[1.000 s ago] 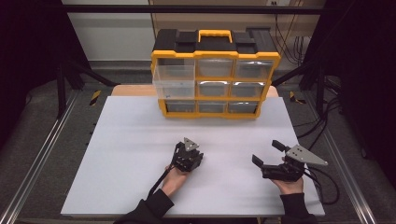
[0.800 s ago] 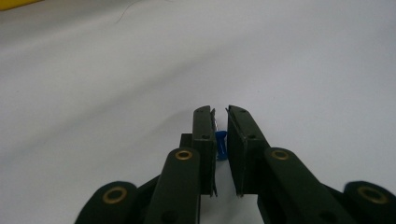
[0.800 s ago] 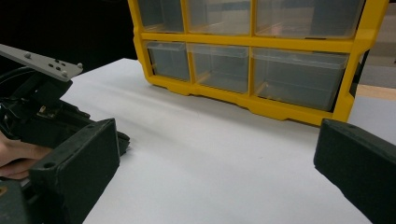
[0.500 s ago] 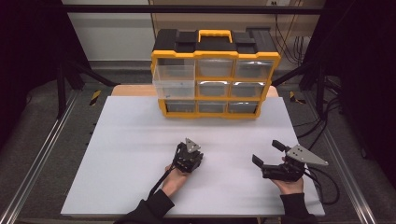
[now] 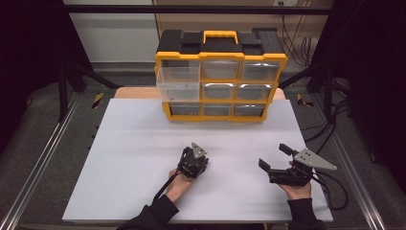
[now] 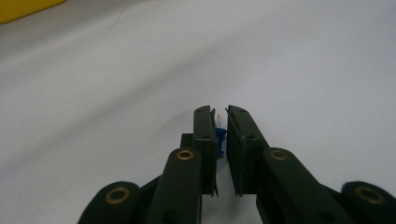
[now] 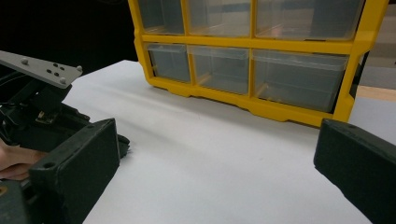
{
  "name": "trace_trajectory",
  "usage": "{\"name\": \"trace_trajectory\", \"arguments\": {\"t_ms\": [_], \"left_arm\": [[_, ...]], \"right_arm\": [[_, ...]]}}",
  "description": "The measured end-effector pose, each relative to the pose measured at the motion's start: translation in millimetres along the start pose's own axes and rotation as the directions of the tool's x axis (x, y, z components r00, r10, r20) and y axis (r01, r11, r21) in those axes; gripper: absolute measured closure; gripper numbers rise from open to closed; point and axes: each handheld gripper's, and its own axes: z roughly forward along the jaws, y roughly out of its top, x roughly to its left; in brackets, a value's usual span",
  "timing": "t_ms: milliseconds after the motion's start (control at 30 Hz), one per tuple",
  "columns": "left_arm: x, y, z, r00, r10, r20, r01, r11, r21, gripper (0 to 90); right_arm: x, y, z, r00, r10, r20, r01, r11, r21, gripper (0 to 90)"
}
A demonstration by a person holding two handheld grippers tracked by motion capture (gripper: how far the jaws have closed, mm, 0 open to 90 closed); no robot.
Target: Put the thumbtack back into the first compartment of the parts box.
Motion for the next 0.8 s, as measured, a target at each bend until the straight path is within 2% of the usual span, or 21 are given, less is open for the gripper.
{"name": "trace_trajectory", "arguments": {"t_ms": [67, 333, 433, 533, 633, 667, 800], "left_arm": [[1.6, 0.3, -0.7, 0.9999, -0.014, 0.008, 0.014, 0.9999, -0.003, 84.4], [10.4, 3.6, -15.0, 0.9995, -0.028, 0.012, 0.029, 0.9987, -0.042, 84.5], [15.4, 6.7, -25.5, 0.9996, -0.025, 0.014, 0.026, 0.998, -0.057, 84.5], [20.5, 11.8, -39.8, 0.9993, -0.033, 0.016, 0.034, 0.9949, -0.095, 84.5], [27.5, 20.1, -58.1, 0.9988, -0.045, 0.022, 0.047, 0.9878, -0.148, 84.5], [30.5, 24.2, -66.4, 0.9984, -0.05, 0.026, 0.054, 0.9834, -0.173, 84.4], [39.6, 37.8, -91.7, 0.9985, -0.05, 0.022, 0.053, 0.9715, -0.231, 84.4]], "right_arm": [[0.2, 0.3, -0.2, 1.0, 0.004, 0.002, -0.004, 1.0, 0.0, 1.3], [-0.2, 0.0, -0.1, 1.0, -0.001, -0.001, 0.001, 1.0, -0.001, 1.3], [-0.4, 0.1, -0.4, 1.0, -0.003, -0.001, 0.003, 1.0, 0.0, 1.3], [-0.5, 0.1, -0.5, 1.0, -0.004, -0.001, 0.004, 1.0, 0.001, 1.3], [0.0, 0.1, -0.1, 1.0, 0.002, 0.001, -0.002, 1.0, 0.003, 1.3], [-0.1, 0.1, 0.0, 1.0, 0.0, 0.002, 0.0, 1.0, 0.004, 1.3], [0.0, -0.1, 0.0, 1.0, 0.0, -0.002, 0.0, 1.0, 0.006, 1.3]]}}
